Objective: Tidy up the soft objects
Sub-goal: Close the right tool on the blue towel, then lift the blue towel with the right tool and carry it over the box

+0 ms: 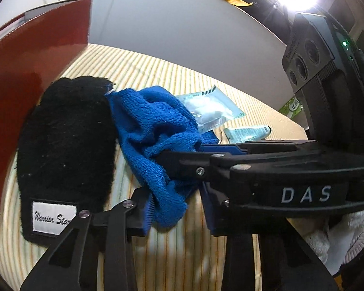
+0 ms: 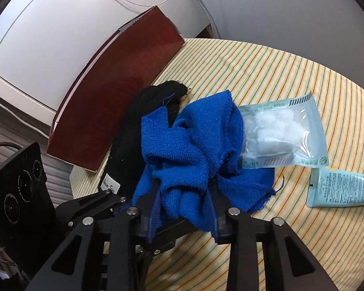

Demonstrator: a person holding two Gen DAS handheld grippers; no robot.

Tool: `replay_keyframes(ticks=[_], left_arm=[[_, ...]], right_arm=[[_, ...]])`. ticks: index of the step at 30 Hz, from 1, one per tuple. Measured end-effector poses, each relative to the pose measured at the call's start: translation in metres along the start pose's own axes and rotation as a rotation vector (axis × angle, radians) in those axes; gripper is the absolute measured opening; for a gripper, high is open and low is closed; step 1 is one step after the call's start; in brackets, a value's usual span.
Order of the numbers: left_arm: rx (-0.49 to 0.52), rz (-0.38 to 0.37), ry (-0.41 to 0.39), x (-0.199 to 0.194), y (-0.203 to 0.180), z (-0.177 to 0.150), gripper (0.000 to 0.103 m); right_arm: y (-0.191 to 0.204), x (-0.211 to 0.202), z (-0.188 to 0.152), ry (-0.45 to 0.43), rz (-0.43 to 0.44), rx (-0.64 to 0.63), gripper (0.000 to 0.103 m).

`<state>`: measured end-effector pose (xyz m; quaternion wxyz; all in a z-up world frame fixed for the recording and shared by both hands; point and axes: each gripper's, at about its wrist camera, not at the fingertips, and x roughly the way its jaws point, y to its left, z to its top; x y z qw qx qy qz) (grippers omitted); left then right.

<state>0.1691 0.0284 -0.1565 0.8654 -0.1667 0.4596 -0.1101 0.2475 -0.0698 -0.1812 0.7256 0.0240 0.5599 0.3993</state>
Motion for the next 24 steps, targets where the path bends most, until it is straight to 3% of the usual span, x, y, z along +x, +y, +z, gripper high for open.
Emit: replay_keyframes(ticks=[1,9,24], left_arm=[[0.0,-0.006,0.002,0.002,0.001,0.001,0.026],[0.042,-0.022,-0.027,-0.016,-0.01,0.0,0.022],[0.155,-0.067,-0.188,-0.107,-0.042,0.018,0.018]], right_arm=[[0.0,0.0,-0.001,0.001,0.006,0.006,0.024],[0.008,-0.017,-0.006,-0.031,0.024,0.027,0.021],[0.077,-0.104,-0.003,-0.182,0.022,-0.08,0.02]])
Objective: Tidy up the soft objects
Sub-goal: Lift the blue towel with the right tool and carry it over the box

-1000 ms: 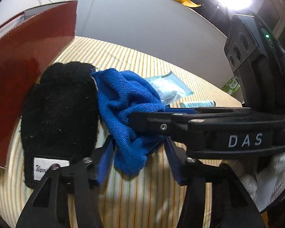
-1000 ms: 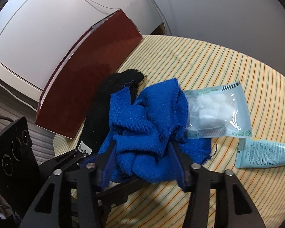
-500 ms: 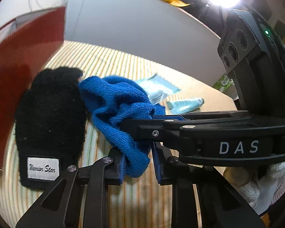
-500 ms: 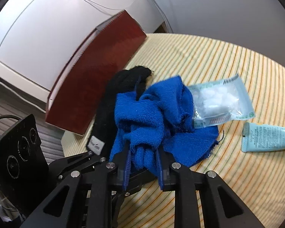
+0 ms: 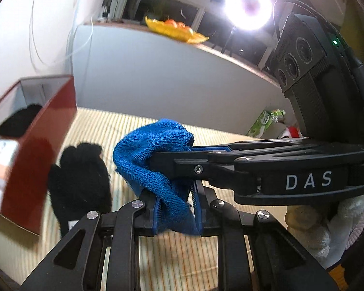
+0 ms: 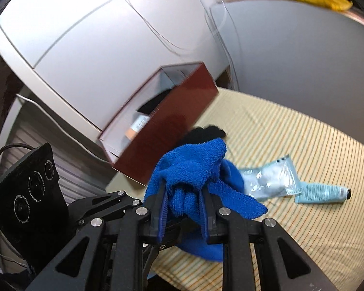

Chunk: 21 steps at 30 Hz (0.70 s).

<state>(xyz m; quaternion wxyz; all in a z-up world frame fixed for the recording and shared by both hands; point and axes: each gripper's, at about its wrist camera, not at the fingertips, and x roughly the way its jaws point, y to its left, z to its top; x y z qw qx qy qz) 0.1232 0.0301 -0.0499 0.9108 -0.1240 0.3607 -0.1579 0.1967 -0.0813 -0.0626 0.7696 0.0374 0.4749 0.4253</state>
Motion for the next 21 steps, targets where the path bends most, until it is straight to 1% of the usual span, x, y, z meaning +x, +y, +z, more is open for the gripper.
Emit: replay_keyframes(ticks=[5,10,15,18,21], left_arm=[[0.01,0.007,-0.045,-0.03,0.002,0.013,0.018],[-0.001,0.006,-0.085,-0.058,0.016,0.034,0.018],[0.035,0.043,-0.132,-0.087,0.017,0.05,0.018],[0.036,0.043,-0.139,-0.096,0.021,0.058,0.018],[0.041,0.037,-0.124,-0.099,0.022,0.062,0.018]], right_arm=[[0.027,-0.013,0.014,-0.035,0.011,-0.04,0.02],[0.063,-0.023,0.036,-0.075,0.016,-0.103,0.02],[0.095,-0.034,0.056,-0.114,0.034,-0.152,0.02],[0.112,-0.035,0.064,-0.129,0.026,-0.178,0.02],[0.121,-0.037,0.066,-0.135,0.017,-0.198,0.021]])
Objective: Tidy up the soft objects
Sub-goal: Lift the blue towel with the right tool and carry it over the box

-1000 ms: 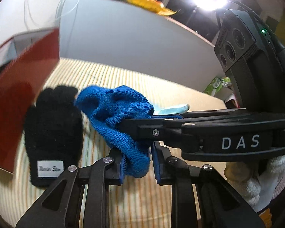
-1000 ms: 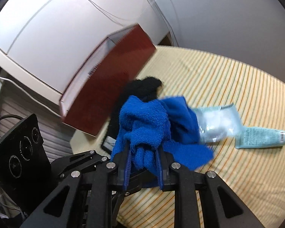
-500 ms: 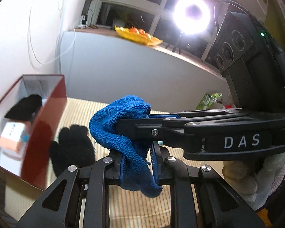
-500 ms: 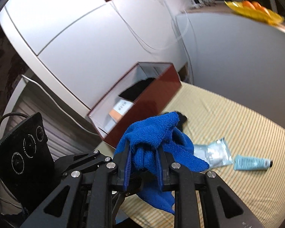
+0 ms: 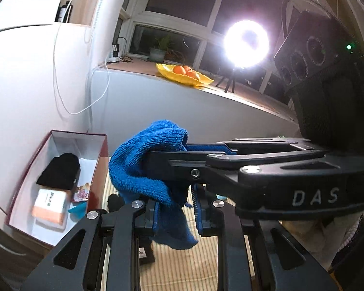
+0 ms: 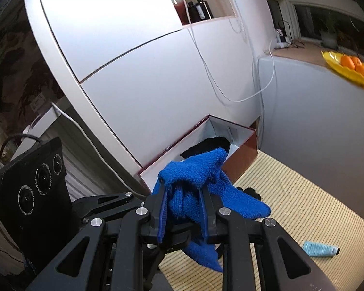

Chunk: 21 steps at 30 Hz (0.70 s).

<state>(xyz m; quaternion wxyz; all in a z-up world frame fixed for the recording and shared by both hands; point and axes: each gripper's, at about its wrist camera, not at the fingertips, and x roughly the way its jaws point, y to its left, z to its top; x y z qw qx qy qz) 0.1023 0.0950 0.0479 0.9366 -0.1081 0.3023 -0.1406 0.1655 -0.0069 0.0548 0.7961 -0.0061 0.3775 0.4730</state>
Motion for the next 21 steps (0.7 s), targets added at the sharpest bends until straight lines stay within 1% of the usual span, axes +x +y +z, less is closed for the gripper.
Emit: replay_keyframes(ticks=[2,3,4,5,7,12,15,21], left_arm=[[0.006,-0.006,-0.002,-0.002,0.001,0.003,0.018],[0.003,-0.016,-0.016,-0.004,0.001,0.003,0.018],[0.009,-0.013,-0.011,-0.003,0.0,0.004,0.018],[0.014,-0.002,0.007,0.0,-0.002,0.006,0.018],[-0.002,-0.001,0.017,0.004,-0.001,0.011,0.018],[0.04,0.022,-0.001,-0.002,-0.002,0.02,0.018],[0.037,0.047,-0.008,-0.005,0.009,0.023,0.018],[-0.021,0.097,0.009,-0.003,0.05,0.017,0.018]], right_arm=[[0.004,-0.002,0.0,-0.006,0.001,-0.007,0.021],[0.004,-0.005,0.001,-0.019,0.014,-0.003,0.021],[0.003,-0.007,0.0,-0.023,0.035,0.004,0.021],[0.004,-0.005,0.0,-0.014,0.028,0.004,0.021],[0.008,-0.001,0.003,-0.016,-0.019,-0.016,0.021],[0.021,0.001,0.02,-0.03,0.028,-0.031,0.021],[0.028,0.01,0.028,-0.027,0.043,-0.045,0.021],[0.036,0.053,0.04,0.016,0.089,-0.047,0.02]])
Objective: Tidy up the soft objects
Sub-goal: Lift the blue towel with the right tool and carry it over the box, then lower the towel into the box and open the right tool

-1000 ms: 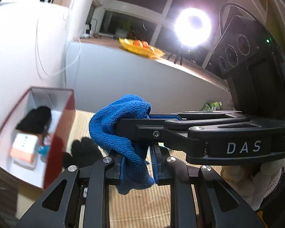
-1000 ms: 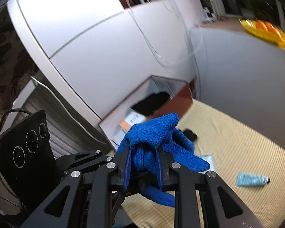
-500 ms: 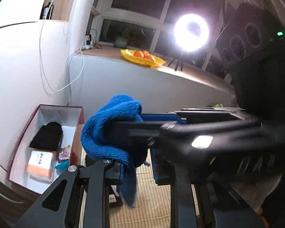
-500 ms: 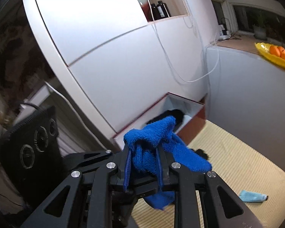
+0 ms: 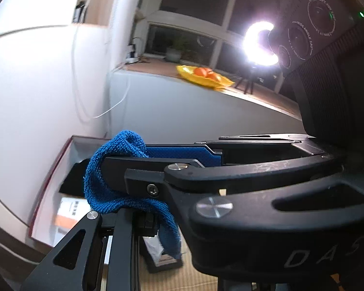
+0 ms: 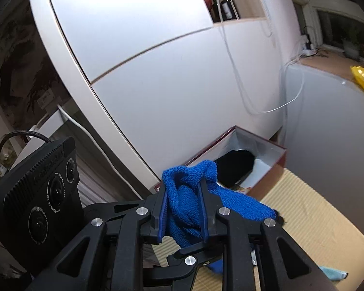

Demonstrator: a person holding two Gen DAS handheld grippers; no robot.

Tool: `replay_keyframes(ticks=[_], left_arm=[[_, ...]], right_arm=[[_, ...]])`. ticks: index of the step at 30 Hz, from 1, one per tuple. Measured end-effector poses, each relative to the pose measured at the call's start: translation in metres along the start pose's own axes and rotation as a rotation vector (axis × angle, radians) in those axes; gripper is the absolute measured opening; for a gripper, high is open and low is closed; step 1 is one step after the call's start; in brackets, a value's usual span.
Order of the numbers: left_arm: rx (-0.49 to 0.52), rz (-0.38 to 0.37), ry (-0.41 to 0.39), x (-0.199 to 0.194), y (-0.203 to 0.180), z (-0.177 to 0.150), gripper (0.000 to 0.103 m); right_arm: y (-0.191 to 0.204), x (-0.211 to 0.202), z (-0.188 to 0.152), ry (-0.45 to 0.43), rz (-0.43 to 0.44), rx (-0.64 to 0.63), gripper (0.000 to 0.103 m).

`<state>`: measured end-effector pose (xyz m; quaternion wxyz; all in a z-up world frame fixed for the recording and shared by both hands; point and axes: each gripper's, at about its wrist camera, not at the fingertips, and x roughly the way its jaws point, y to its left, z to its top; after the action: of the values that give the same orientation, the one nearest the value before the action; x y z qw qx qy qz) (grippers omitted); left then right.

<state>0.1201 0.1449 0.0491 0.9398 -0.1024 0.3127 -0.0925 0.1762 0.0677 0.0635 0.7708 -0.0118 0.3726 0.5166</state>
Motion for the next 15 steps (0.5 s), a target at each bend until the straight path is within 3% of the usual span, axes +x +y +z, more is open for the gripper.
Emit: replay_keyframes(ticks=[15], left_arm=[[-0.081,0.11,-0.02,0.013,0.075,0.012,0.018]], right_arm=[[0.008,0.085,0.046,0.039,0.106,0.014,0.02]])
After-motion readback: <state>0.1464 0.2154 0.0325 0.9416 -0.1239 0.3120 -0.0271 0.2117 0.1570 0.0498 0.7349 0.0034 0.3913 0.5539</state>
